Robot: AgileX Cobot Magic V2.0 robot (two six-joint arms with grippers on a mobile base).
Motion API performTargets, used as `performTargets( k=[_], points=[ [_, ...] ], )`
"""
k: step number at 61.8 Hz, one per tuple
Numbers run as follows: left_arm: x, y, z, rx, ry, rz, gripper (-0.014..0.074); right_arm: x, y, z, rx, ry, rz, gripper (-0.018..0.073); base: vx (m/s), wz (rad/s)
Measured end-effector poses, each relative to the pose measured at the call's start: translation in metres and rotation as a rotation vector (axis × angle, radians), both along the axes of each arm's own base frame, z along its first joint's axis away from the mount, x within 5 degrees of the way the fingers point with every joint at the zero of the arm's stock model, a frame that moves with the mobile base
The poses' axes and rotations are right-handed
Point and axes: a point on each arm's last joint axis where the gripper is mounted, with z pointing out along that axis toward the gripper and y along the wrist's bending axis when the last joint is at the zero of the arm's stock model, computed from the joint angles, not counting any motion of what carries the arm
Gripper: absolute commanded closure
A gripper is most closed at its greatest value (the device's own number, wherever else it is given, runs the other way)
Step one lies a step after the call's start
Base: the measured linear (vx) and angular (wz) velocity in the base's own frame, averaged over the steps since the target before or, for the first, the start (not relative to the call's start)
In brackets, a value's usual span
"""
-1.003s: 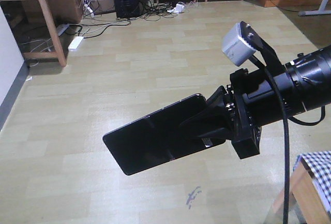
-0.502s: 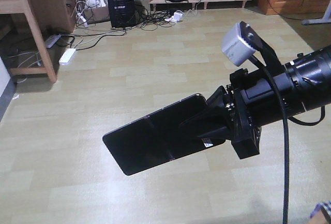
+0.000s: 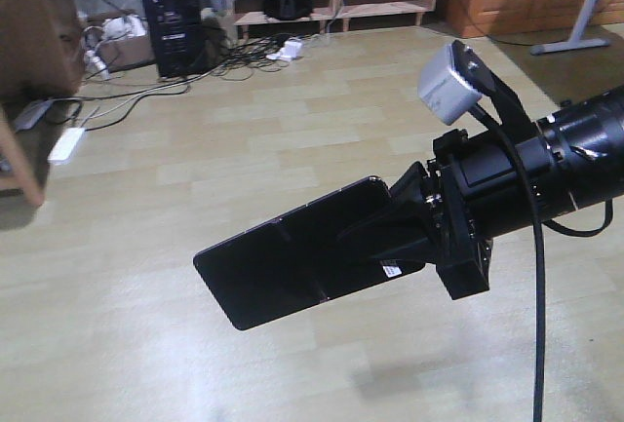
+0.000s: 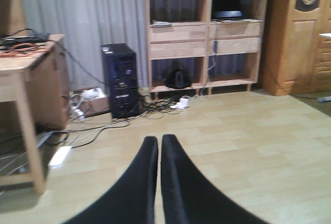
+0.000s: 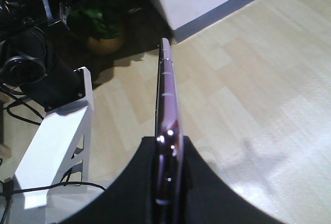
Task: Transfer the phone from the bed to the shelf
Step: 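Carry the phone in the right gripper toward the wooden shelf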
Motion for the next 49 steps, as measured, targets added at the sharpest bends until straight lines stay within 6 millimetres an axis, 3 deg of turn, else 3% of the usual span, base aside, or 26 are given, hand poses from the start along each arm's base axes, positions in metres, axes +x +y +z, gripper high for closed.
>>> performTargets(
  k=[49],
  points=[
    [0.0000, 0.0000, 0.0000, 0.000, 0.000, 0.000, 0.0595, 0.0000, 0.0000, -0.0001, -0.001, 0.000, 0.000, 0.0561, 0.38, -0.28]
  ],
)
